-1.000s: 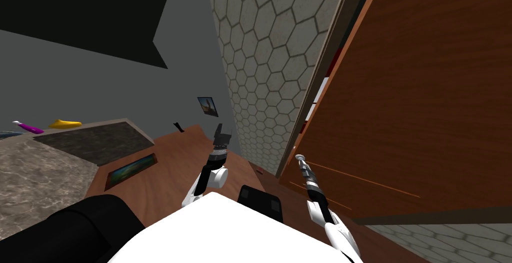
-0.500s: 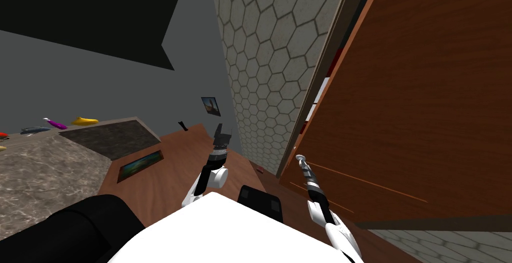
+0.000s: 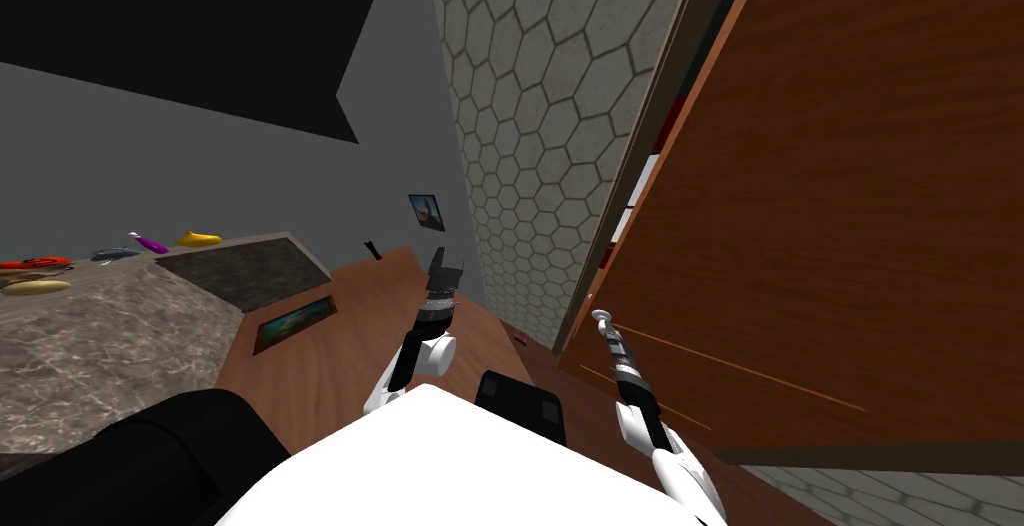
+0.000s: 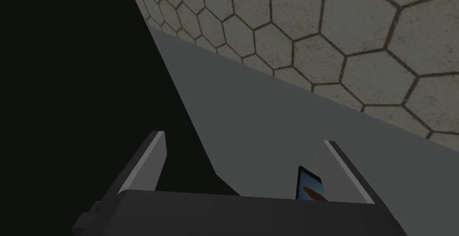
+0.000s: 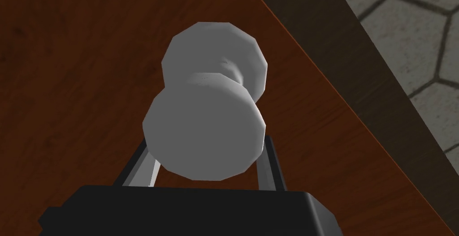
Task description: Pull the door open
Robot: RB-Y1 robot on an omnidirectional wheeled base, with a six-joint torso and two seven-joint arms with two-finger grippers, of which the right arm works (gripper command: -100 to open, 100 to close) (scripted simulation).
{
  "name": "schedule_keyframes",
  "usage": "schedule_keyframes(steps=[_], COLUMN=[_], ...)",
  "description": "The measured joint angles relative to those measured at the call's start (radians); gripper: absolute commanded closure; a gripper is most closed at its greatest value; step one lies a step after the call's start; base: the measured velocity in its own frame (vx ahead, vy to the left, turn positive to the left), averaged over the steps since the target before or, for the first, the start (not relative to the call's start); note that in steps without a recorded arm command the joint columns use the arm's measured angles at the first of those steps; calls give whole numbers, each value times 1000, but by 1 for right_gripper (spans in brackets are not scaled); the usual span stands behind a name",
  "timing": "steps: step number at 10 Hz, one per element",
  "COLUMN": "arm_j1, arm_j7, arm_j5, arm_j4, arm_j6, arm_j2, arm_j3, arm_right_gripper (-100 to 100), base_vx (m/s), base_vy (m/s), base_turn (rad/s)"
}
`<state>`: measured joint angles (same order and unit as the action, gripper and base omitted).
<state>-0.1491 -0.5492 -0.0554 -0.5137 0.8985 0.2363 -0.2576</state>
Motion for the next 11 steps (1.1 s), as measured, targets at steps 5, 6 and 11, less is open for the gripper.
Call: schedule_keyframes(steps=[5, 6, 11], arm_j1=[7, 13, 20], arm_j7=[104, 125, 243], arm_j5=[26, 33, 67], arm_j4=[-9, -16, -24], arm_j6=[-6, -7, -11], arm_j2=[3, 4, 7], arm_j3=[8, 10, 19], arm_right_gripper=[100, 100, 100], base_vx=[-23, -38, -33], base_vy=[-14, -27, -19], base_turn=[41, 80, 55])
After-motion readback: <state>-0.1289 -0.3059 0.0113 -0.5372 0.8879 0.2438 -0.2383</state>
